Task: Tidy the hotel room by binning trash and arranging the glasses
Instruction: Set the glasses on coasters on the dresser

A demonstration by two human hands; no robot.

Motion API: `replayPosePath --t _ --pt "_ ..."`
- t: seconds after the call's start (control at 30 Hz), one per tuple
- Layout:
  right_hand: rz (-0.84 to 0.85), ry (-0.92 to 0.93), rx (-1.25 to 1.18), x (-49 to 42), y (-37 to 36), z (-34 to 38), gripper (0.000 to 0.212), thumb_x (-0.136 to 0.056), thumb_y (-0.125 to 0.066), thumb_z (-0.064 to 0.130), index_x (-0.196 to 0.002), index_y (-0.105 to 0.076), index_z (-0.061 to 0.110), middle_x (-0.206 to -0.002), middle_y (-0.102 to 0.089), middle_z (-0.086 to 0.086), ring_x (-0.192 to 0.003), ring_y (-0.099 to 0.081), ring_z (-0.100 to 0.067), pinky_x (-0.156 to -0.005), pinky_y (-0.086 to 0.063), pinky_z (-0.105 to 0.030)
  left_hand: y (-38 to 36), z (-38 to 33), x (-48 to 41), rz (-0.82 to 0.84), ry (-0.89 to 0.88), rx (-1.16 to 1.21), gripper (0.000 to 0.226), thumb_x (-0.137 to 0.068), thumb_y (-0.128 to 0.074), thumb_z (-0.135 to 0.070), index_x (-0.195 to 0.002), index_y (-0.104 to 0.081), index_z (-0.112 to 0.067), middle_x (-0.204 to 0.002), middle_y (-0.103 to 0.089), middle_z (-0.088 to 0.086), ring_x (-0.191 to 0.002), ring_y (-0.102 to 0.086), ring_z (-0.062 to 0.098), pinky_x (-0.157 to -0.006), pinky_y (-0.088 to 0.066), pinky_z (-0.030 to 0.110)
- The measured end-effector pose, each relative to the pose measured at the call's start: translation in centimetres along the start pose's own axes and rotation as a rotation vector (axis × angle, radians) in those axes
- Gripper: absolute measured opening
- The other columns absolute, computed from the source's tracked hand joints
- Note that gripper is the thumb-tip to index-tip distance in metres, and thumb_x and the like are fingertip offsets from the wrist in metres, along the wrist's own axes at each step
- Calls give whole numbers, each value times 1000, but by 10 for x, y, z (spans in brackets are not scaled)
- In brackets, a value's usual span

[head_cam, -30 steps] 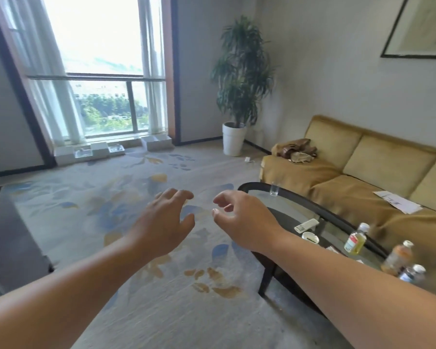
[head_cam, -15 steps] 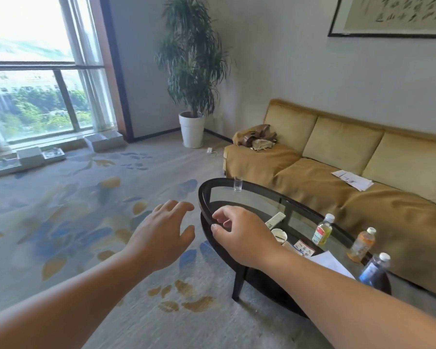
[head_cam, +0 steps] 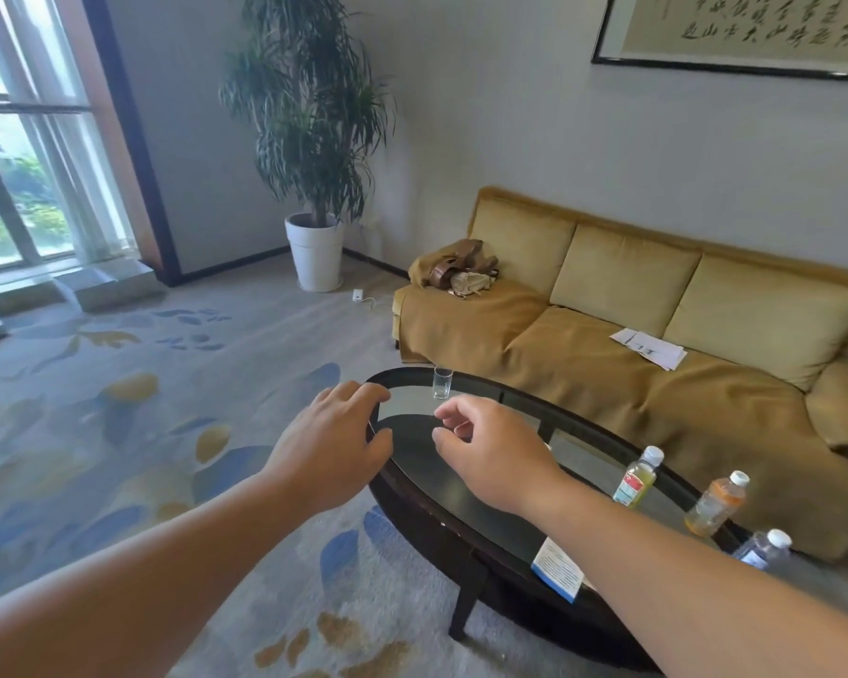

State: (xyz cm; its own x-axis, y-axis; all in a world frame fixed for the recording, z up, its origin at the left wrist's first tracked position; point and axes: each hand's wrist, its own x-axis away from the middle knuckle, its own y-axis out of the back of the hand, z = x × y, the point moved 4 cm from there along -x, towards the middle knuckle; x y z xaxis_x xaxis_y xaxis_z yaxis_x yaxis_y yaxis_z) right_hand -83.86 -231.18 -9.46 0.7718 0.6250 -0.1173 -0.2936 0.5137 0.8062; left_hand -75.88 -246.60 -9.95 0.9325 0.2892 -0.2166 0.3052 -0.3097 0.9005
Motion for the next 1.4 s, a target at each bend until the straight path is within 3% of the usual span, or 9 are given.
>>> replayPosePath --t 0.57,0.73,0.87,1.23,1.4 --pt "22 -70 -68 -234 -7 -94 31 -93 -52 38 -122 -57 25 -117 -59 7 -106 -55 -8 -87 -49 -26 -70 53 -242 81 22 -3 45 -96 -46 -42 -139 -37 -32 -142 -43 -8 -130 -40 14 -101 -41 28" --pt "10 -85 -71 -298 -5 -119 29 -93 -55 36 -120 -58 25 -115 -60 8 -102 -56 -8 -74 -41 -18 -87 63 -305 81 23 9 44 -95 -48 -41 -138 -38 -33 -143 -42 -8 -130 -41 14 -101 -42 28" --pt "-6 -107 -63 -348 -9 -139 25 -93 -55 33 -116 -60 24 -111 -61 8 -97 -57 -8 -75 -43 -19 -101 86 -356 103 1 25 44 -95 -48 -41 -137 -39 -33 -142 -43 -8 -131 -41 15 -103 -41 32" --pt "-75 -332 -20 -482 -40 -185 25 -91 -56 35 -113 -62 25 -108 -62 10 -98 -58 -9 -87 -50 -30 -163 161 -512 252 -134 97 45 -96 -47 -42 -139 -37 -32 -144 -42 -6 -129 -42 16 -101 -43 32" --pt "-106 -451 -23 -516 -49 -201 23 -91 -56 34 -112 -61 28 -108 -61 13 -99 -58 -6 -89 -49 -30 -190 183 -563 349 -205 111 45 -96 -46 -40 -139 -37 -33 -142 -43 -5 -127 -43 17 -97 -44 30"
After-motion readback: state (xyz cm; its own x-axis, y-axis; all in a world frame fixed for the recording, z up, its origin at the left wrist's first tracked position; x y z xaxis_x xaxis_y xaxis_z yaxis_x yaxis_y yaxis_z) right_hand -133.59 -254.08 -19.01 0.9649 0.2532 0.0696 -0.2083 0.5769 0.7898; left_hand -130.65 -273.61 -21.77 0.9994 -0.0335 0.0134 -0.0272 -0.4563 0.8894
